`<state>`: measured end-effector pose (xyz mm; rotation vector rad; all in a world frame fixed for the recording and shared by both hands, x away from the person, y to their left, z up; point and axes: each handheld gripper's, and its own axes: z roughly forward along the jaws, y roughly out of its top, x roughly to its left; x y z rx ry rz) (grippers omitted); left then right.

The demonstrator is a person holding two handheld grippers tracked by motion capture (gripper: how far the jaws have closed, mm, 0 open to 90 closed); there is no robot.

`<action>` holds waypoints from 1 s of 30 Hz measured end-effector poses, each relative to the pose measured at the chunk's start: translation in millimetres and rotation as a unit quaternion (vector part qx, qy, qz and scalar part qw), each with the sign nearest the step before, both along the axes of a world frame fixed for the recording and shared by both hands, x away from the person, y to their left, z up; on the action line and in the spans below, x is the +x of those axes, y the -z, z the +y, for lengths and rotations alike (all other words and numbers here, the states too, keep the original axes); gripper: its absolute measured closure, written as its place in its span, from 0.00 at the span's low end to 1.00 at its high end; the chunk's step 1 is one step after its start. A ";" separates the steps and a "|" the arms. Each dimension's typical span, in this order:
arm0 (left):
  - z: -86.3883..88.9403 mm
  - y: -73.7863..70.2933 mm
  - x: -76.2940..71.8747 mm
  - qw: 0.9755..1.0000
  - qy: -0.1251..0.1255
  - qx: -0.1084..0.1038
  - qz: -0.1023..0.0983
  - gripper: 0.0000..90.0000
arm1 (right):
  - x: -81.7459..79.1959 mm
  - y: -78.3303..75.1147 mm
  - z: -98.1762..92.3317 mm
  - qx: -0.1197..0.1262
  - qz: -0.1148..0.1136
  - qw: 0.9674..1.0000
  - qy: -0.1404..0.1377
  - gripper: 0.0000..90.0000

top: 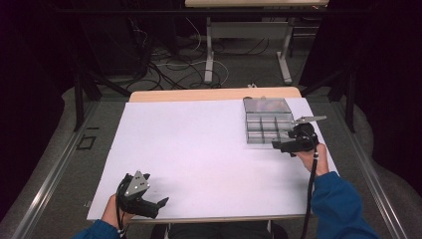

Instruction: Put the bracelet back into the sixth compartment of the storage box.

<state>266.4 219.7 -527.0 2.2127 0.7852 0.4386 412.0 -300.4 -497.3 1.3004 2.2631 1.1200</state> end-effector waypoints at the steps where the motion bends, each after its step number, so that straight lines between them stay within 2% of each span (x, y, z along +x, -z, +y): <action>1: 0.1 -0.1 -0.1 1.000 0.000 0.000 0.000 0.00 | -1.8 -0.3 0.8 -0.002 -0.002 1.000 -0.003 0.11; 9: 0.2 -0.1 -0.3 1.000 -0.001 0.000 -0.003 0.00 | -25.1 -3.1 12.1 -0.004 0.003 1.000 -0.030 0.05; 19: 0.4 -0.4 -0.4 1.000 -0.001 0.001 -0.005 0.00 | -53.2 -5.1 24.7 -0.006 -0.017 0.998 -0.061 0.02; 30: 0.5 -0.4 -0.4 1.000 0.000 0.000 -0.006 0.00 | -85.7 -4.5 31.9 -0.010 -0.023 0.996 -0.080 0.00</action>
